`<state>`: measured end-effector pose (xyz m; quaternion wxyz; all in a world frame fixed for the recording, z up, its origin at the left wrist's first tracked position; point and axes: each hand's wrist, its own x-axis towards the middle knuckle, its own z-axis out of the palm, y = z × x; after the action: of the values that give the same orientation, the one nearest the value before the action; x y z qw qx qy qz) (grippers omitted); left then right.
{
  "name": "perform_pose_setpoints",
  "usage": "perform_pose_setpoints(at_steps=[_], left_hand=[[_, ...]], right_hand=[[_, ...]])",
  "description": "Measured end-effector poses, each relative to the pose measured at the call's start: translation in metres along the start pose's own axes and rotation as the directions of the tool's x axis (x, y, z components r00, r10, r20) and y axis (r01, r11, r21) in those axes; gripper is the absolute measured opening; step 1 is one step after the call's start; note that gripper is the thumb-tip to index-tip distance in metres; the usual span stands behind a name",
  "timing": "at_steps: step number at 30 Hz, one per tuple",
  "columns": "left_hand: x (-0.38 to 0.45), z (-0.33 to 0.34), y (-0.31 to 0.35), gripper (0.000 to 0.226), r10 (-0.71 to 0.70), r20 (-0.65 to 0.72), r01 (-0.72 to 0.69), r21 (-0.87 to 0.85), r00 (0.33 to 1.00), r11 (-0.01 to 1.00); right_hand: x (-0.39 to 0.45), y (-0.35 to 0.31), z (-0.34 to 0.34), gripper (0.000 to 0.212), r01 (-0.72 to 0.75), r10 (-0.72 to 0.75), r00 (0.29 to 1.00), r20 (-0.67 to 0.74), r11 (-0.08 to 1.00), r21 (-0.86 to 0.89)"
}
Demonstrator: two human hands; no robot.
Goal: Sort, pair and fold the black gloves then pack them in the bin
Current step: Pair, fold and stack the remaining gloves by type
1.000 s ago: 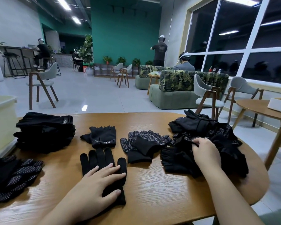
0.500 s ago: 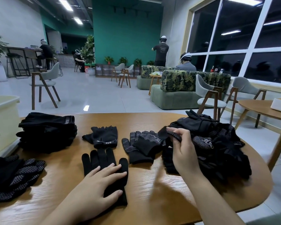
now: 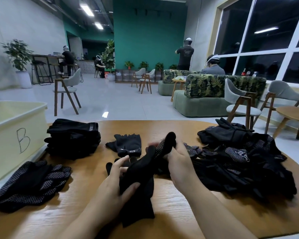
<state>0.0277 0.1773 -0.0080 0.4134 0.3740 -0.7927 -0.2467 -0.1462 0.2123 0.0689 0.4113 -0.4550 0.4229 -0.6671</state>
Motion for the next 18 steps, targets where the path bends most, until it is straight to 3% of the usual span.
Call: perform_pose_setpoints(at_steps=[4,7,11,13,15,18], left_hand=[[0.001,-0.002,-0.003,0.047,0.02,-0.133,-0.034,-0.104,0.991,0.994],[0.002,-0.005,-0.007,0.059,0.009,-0.224,-0.043,-0.148,0.974,0.988],[0.002,-0.008,-0.008,0.07,0.042,-0.269,-0.071,-0.1,0.962,0.992],[0.003,-0.008,-0.007,0.072,0.074,-0.273,-0.095,-0.068,0.959,0.993],[0.003,-0.008,-0.003,0.067,0.111,-0.257,-0.127,-0.044,0.96,0.991],[0.002,-0.007,0.002,0.059,0.189,-0.174,-0.196,-0.026,0.966,0.98]], right_hand=[[0.016,0.01,0.002,0.017,-0.099,0.076,0.989,-0.124,0.976,-0.195],[0.02,0.023,-0.008,0.027,-0.081,0.004,0.977,-0.213,0.932,-0.354],[0.008,0.031,-0.019,0.044,0.008,-0.111,0.976,-0.187,0.878,-0.478],[0.005,0.033,-0.021,0.047,0.086,-0.168,0.981,-0.094,0.818,-0.568],[0.003,0.034,-0.019,0.051,0.226,-0.22,0.971,0.098,0.696,-0.682],[0.001,0.031,-0.01,0.07,0.454,-0.185,0.889,0.418,0.465,-0.76]])
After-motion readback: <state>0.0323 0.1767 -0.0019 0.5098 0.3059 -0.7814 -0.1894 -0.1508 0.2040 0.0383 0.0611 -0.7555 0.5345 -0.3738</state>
